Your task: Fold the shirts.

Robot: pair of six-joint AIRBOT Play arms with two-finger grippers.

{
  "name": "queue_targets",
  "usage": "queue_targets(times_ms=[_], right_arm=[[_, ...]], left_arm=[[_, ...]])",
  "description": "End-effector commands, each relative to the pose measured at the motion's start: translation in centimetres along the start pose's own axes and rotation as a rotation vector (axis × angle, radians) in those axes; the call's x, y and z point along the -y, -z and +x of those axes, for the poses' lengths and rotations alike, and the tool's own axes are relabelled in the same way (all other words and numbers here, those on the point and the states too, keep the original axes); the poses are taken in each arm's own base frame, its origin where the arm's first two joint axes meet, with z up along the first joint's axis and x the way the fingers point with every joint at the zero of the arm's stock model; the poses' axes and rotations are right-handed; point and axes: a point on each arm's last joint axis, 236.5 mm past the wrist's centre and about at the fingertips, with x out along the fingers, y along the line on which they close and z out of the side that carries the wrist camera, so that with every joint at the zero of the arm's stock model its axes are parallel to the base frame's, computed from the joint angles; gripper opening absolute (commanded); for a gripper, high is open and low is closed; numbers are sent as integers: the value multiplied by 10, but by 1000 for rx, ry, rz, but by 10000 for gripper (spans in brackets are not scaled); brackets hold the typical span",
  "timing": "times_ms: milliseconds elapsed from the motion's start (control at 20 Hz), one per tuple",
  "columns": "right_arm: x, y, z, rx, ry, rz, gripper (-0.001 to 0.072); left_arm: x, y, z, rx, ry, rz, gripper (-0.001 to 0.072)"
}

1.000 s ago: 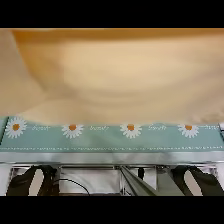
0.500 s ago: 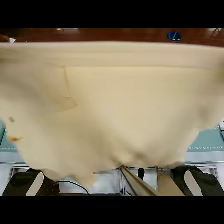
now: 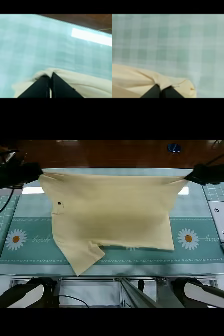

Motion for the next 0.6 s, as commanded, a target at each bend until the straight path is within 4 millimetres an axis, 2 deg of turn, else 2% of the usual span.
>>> queue_targets(times_ms=[0,150,300,450,550], right_arm=[[26,-19,80,-58,-77,99,26],[41,-32,114,-87,-89,180,26],[48,-31,132,-129,-97,225,26],[49,-17,136,-189,-103,213,26],[49,-9,129,-227,-113,205,27]], left_arm=[[-4,11,81,-82,22,-105,18],[2,21,120,-144,58,-185,18],[3,34,140,-195,73,-228,18],[-2,46,140,-246,65,-233,19],[-9,51,130,-309,68,-196,18]])
